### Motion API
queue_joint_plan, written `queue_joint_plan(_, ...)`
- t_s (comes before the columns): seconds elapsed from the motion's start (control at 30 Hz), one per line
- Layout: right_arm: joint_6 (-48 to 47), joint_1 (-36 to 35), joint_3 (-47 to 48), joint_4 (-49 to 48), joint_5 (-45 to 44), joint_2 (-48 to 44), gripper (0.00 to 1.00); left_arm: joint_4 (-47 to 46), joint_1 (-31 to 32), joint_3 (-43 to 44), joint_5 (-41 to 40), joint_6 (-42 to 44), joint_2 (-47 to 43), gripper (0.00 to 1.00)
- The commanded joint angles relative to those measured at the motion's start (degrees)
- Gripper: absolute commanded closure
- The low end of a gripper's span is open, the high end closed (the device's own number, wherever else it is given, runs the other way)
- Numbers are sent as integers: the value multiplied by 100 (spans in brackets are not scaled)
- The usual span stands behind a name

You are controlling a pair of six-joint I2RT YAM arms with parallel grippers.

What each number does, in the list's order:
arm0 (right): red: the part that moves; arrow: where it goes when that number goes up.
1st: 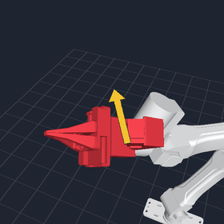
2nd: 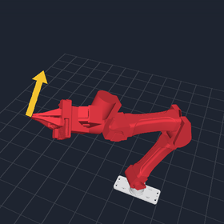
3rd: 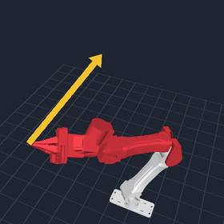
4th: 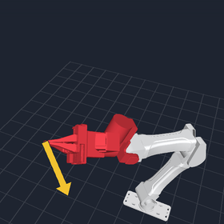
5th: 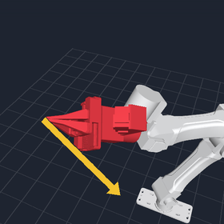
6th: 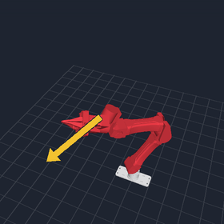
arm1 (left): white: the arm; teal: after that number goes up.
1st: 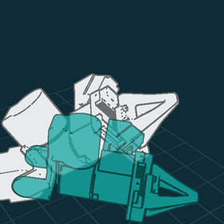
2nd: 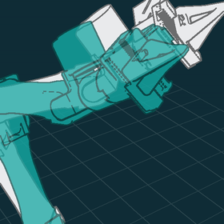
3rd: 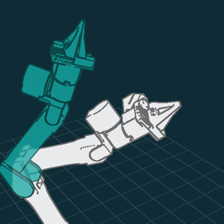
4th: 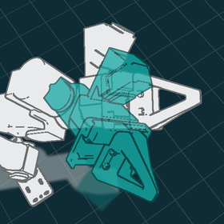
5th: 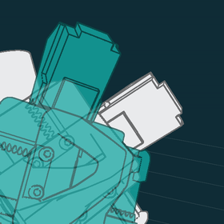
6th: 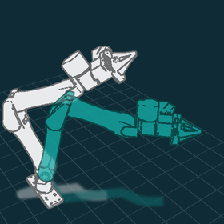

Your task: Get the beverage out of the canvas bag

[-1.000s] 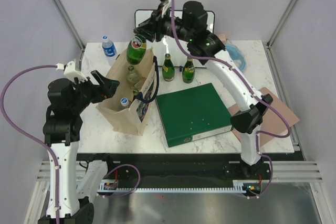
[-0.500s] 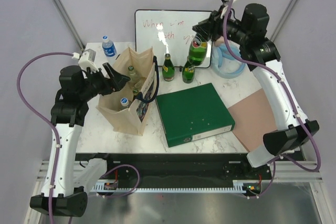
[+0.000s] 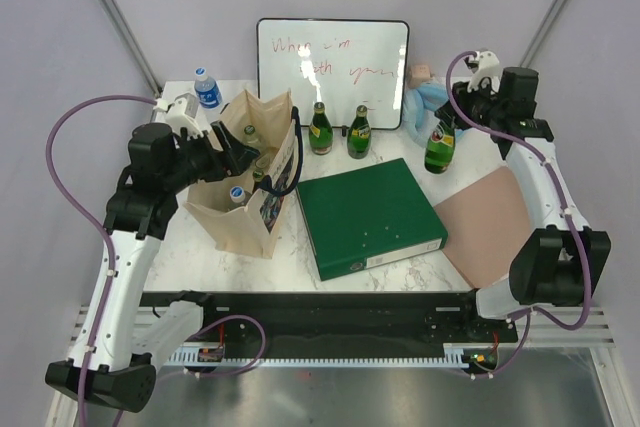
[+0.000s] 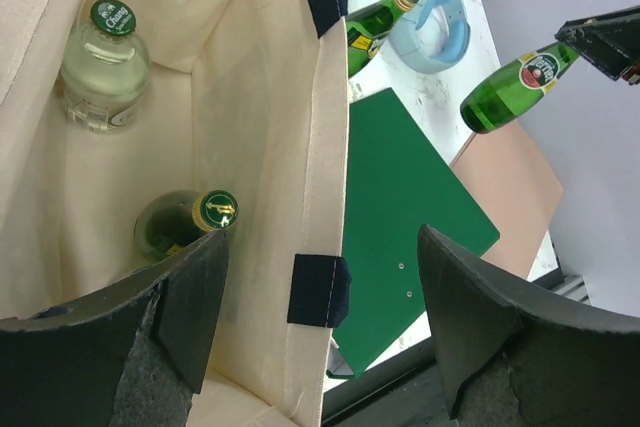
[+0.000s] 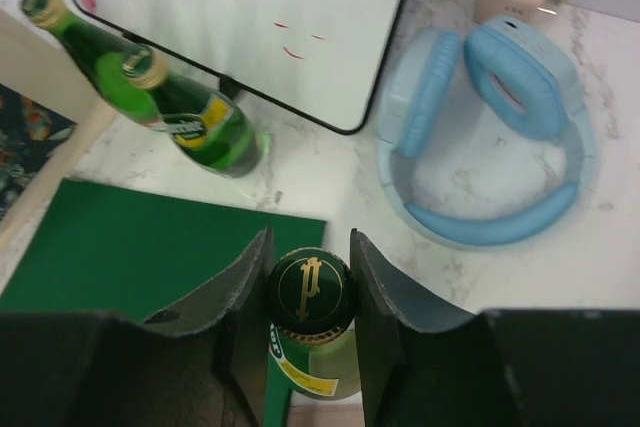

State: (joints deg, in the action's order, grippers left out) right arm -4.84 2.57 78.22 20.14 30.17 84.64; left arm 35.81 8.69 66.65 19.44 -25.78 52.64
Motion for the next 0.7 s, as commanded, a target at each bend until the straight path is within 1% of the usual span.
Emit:
queue_joint_plan(0.0, -456, 357, -392, -1379, 313, -598, 100, -197, 80, -3, -142, -190, -43, 18)
queue_joint_plan(0.07, -561, 463, -727, -1731, 393, -650, 100, -189, 115, -12, -186, -199, -52, 18)
queue_joint_plan(0.1, -579, 586, -1042, -2124, 410, -694, 100, -180, 124, -12, -195, -199, -52, 18)
queue_joint_plan(0.2, -588, 736, -1369, -2566, 524, -677, 100, -171, 151, 6, -274, -199, -43, 18)
queue_joint_plan(0.5, -711, 868, -2055, -3463, 761, -493, 100, -154, 326, 14, -406, -191, 62, 18)
queue_joint_plan(0.67, -773, 877, -2380, -3631, 876, -484, 98, -118, 370, 76, -485, -77, 176, 18)
